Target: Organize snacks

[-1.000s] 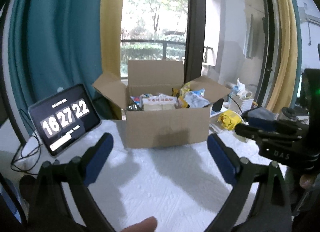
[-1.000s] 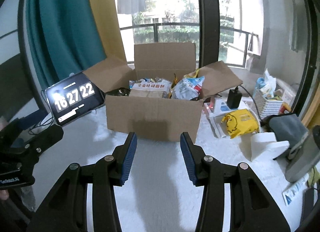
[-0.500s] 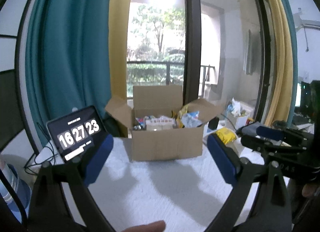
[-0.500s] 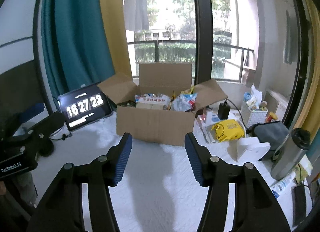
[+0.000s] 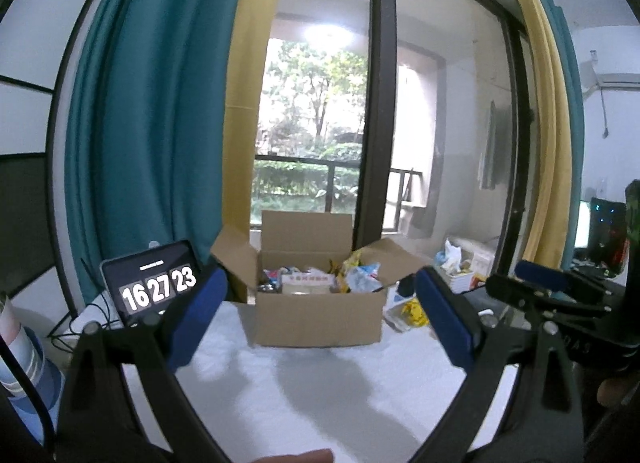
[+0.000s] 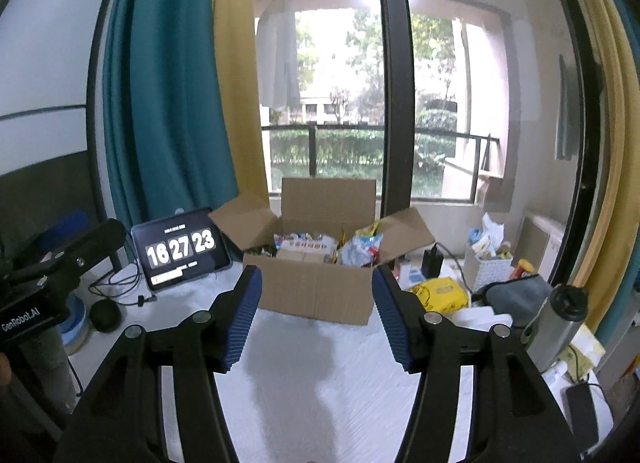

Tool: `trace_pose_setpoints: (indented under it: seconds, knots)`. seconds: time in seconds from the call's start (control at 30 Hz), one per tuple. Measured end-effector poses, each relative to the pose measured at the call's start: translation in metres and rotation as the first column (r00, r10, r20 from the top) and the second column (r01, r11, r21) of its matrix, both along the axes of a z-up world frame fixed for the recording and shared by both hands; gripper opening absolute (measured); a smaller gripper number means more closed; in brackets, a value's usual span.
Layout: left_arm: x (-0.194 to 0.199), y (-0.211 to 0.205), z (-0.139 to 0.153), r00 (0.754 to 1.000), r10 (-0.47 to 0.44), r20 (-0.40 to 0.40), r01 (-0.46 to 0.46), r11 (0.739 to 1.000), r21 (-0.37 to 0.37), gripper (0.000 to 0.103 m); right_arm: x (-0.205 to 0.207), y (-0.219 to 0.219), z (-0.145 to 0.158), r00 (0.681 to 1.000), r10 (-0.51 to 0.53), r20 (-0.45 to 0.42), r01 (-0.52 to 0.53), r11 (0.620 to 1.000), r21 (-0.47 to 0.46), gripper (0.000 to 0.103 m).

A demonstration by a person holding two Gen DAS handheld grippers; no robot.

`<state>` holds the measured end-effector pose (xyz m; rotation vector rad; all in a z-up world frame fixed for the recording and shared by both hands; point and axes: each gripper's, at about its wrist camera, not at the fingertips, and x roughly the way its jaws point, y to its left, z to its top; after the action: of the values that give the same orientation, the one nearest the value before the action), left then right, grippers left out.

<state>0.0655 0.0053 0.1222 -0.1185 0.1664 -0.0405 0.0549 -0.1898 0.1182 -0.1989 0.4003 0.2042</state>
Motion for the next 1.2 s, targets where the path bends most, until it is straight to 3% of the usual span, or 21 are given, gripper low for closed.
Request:
trace_pose_setpoints:
  seconds: [0.2,0.27,0.33,0.4,0.8,1.2]
  knots:
    - [-0.013,-0.007,0.011,0.999,-0.019,0.048,0.018,0.999,0.030,0.097,-0.016,0.001,0.018,0.999,0.007,0.050,-0.006,1.000,-0.022,0.062]
    - [-0.017,-0.008,0.014,0.998,-0.013,0.067,0.011,0.999,0.032,0.097,-0.021,0.002,0.023,0.998,0.009,0.061,-0.007,1.000,-0.026,0.069]
    - [-0.024,-0.010,0.018,0.996,-0.017,0.087,0.014,1.000,0.027,0.097,-0.025,0.000,0.027,0.997,0.007,0.074,-0.005,1.000,-0.018,0.082]
    - [-0.028,-0.012,0.020,0.994,-0.010,0.107,0.005,0.999,0.043,0.097,-0.027,-0.001,0.029,0.996,0.000,0.086,0.002,1.000,-0.013,0.083]
    - [-0.032,-0.020,0.022,0.992,0.003,0.127,-0.010,0.998,0.060,0.097,-0.045,-0.013,0.040,0.985,-0.030,0.169,0.030,1.000,0.004,0.085]
    - [-0.036,-0.019,0.024,0.992,0.001,0.126,-0.008,0.999,0.052,0.097,-0.042,-0.013,0.038,0.986,-0.054,0.155,0.053,0.999,0.011,0.085]
